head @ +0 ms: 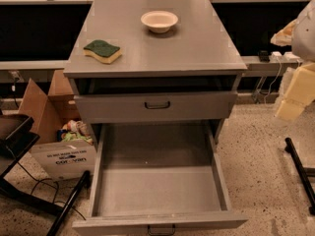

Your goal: Place sponge into middle drawer

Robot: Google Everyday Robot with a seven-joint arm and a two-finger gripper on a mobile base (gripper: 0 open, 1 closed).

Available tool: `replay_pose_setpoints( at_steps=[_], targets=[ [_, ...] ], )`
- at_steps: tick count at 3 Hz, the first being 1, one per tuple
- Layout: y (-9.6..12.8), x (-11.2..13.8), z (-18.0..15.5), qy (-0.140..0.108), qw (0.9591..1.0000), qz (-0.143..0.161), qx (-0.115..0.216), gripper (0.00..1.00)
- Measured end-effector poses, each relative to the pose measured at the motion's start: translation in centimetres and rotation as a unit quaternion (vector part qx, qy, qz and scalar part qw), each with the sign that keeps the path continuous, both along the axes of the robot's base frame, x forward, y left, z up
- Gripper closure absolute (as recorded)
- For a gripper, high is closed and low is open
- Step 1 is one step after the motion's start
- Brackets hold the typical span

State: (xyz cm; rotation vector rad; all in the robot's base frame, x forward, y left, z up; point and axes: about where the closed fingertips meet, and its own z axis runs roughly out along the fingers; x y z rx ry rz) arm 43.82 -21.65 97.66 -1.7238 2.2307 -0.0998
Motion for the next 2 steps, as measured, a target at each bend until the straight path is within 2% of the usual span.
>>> replay_pose_setpoints(
  at_steps=[1, 2],
  targets=[
    [0.0, 0.0, 0.0, 0.0, 1.0, 0.0, 0.0, 0.0],
    [0.19, 0.63, -0.83, -0.021, 0.9996, -0.006, 0.02, 0.0]
  ],
)
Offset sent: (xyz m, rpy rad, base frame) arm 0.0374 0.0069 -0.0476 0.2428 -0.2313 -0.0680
